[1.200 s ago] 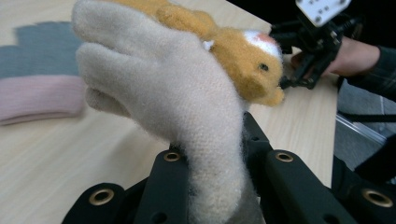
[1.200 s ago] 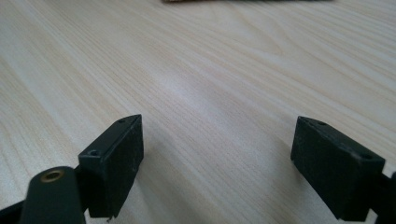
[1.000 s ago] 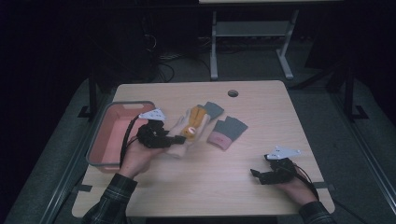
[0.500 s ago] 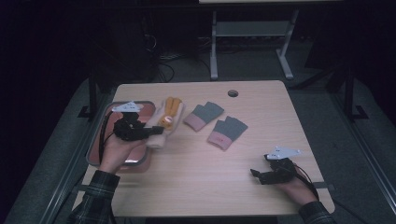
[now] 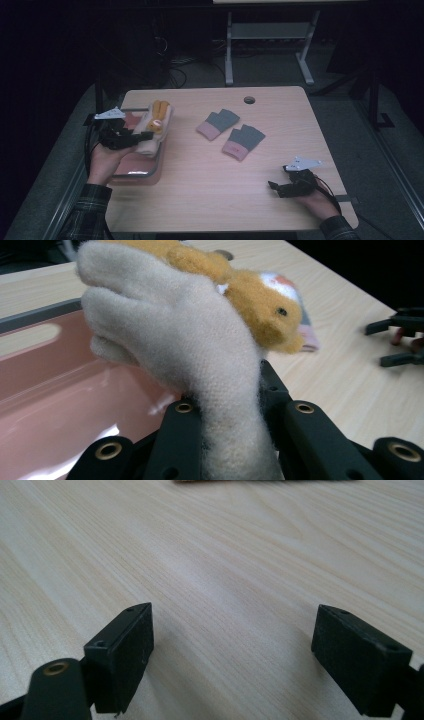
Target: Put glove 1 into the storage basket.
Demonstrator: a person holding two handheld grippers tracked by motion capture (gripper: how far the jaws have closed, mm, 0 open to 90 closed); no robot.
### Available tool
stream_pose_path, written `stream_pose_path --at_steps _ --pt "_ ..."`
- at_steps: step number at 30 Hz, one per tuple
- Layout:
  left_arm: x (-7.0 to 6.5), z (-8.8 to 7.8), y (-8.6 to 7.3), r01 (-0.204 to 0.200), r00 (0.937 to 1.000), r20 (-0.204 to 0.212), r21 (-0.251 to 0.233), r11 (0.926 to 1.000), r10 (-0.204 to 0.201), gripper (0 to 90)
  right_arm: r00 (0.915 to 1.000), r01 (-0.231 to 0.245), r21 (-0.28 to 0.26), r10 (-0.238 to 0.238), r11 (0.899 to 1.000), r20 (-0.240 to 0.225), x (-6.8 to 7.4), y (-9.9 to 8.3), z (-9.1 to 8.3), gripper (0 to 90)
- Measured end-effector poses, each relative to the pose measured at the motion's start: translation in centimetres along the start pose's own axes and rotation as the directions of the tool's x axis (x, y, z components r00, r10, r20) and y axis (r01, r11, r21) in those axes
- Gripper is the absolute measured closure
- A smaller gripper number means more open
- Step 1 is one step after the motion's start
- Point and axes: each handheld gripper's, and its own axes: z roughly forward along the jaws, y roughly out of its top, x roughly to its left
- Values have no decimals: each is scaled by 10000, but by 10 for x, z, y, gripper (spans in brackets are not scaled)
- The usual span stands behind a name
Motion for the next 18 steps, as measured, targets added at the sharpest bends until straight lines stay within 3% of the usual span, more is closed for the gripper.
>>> stream_pose_path --at_steps 4,18 --pt "10 -3 -6 219 9995 -222 16 9998 -218 761 10000 -1 -2 1 10000 1 0 0 0 166" --pt "35 7 -29 821 9931 -913 968 9919 -732 759 10000 -24 24 24 10000 10 0 0 0 165"
